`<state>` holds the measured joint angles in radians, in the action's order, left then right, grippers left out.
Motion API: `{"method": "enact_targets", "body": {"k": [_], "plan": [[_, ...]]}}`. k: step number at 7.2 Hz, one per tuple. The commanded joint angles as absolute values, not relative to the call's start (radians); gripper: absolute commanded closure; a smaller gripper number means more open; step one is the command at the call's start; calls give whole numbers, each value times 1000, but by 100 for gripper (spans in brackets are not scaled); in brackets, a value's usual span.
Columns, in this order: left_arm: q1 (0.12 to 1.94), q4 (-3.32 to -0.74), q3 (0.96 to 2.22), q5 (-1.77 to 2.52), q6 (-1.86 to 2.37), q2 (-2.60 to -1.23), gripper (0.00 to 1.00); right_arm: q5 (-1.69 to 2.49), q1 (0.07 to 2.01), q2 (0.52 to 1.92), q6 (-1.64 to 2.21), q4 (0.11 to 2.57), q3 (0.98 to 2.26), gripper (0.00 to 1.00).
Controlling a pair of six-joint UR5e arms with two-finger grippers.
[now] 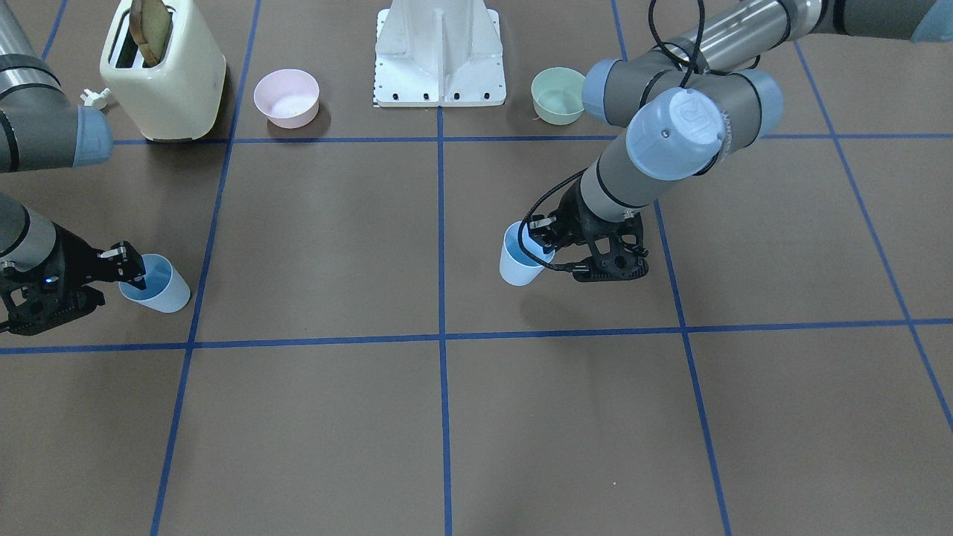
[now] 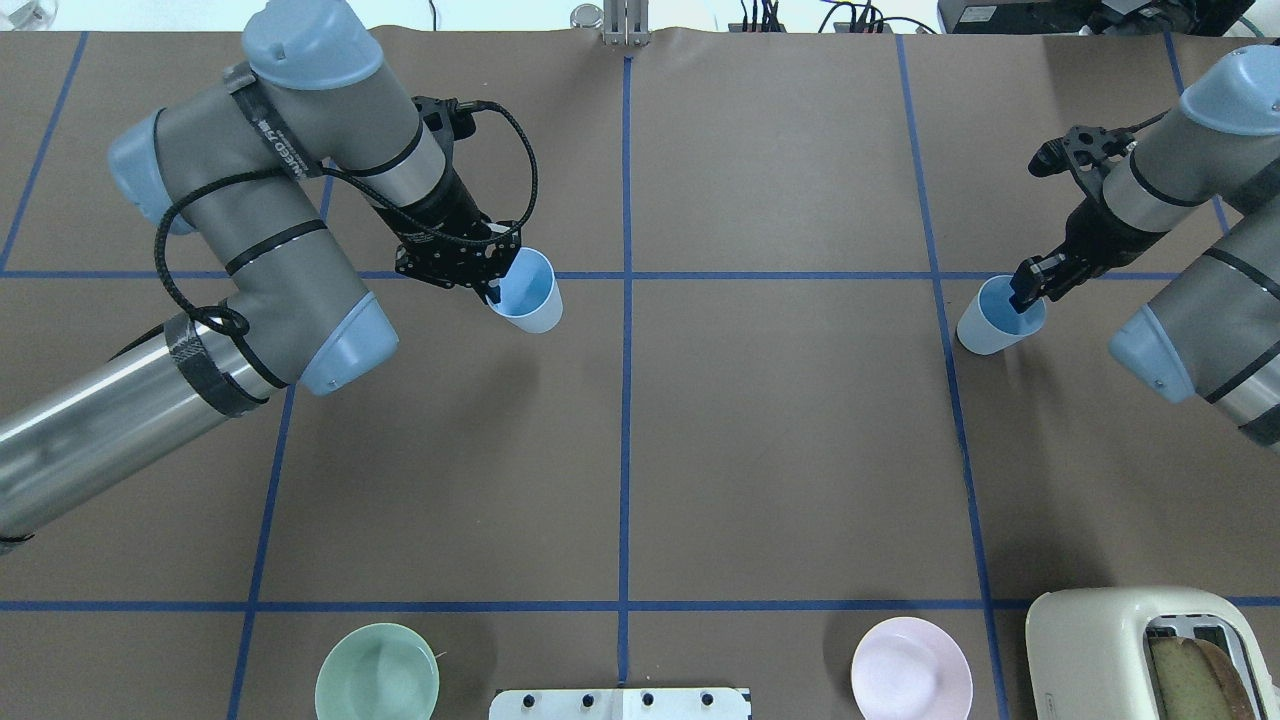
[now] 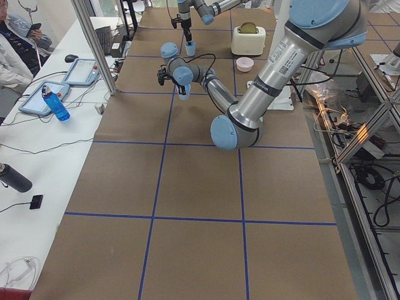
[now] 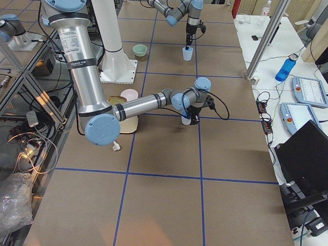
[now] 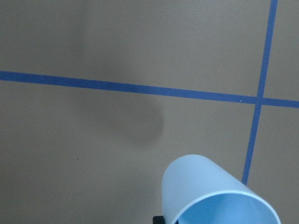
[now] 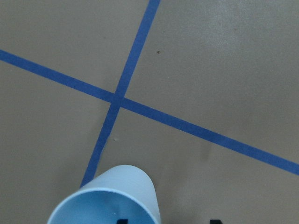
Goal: Stack blue cups with both arms
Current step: 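Carry the cup toward table centre with the left gripper while the right holds its cup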
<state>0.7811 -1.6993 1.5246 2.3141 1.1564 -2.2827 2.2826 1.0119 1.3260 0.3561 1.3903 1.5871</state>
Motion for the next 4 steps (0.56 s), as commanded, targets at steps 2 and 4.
{"method": "enact_targets", "body": {"k": [2,4], "plan": [[770,-1704,1500,2312,1164,-2312,100,2281,1006,1310,399,1390,1588,100],[758,-1704,1458,2312,1164,-2350,100,2283,1002,1302,434,1388,1592,100]]}}
